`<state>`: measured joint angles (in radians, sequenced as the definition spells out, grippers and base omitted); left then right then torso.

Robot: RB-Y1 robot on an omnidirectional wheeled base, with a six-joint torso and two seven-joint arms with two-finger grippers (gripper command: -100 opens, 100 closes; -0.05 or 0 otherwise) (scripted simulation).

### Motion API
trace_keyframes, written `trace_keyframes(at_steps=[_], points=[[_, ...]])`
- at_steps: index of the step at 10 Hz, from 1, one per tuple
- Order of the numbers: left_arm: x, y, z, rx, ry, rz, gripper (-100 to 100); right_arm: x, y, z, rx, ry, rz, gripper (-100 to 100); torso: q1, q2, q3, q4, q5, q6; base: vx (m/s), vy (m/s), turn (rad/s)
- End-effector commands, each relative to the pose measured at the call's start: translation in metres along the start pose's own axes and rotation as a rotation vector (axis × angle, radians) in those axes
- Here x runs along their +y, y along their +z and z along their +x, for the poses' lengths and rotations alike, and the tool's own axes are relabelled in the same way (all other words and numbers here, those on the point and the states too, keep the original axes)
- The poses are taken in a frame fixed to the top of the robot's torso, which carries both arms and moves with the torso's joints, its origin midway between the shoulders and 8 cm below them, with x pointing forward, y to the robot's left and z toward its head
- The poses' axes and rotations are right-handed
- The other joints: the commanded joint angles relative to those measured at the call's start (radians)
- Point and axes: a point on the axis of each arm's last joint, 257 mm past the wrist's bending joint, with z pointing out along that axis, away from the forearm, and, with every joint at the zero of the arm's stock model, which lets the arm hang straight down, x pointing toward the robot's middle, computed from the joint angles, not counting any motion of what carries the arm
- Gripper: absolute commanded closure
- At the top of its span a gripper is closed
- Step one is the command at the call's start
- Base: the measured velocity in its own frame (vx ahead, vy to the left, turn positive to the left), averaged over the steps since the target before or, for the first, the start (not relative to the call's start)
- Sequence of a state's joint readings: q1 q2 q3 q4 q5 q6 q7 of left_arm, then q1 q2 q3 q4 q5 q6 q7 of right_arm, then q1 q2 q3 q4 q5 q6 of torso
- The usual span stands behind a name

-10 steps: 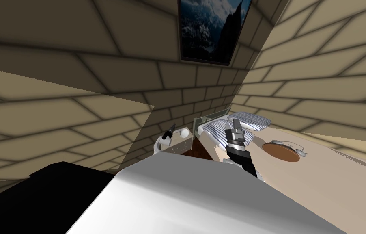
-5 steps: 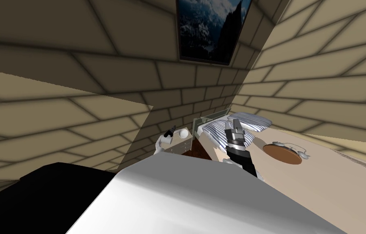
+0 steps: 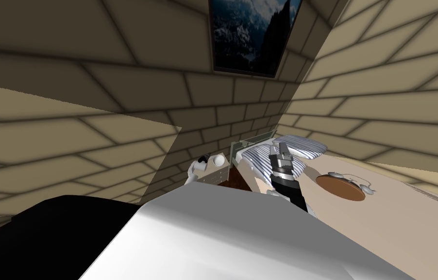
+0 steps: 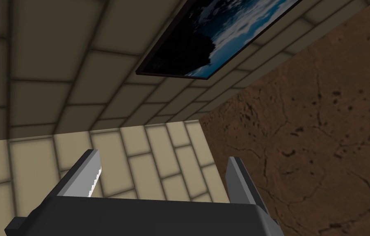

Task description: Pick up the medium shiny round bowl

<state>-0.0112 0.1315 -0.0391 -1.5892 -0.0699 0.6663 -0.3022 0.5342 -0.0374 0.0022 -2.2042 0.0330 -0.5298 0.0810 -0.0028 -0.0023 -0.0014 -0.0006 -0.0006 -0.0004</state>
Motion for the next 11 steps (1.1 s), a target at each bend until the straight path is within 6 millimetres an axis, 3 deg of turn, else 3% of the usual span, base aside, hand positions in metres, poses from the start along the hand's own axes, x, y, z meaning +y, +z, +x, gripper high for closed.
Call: trace_keyframes(at_steps=[1, 11], points=[[0.011, 0.003, 0.002, 0.013, 0.001, -0.039, -100, 0.0, 0.0, 0.0, 0.0, 0.0, 0.0, 0, 0.0, 0.0, 0.0, 0.0, 0.0, 0.0, 0.024, -0.042, 0.015], [0.088, 0.019, 0.034, 0.136, -0.001, -0.352, -100, 0.0, 0.0, 0.0, 0.0, 0.0, 0.0, 0, 0.0, 0.0, 0.0, 0.0, 0.0, 0.0, 0.033, -0.046, 0.024]])
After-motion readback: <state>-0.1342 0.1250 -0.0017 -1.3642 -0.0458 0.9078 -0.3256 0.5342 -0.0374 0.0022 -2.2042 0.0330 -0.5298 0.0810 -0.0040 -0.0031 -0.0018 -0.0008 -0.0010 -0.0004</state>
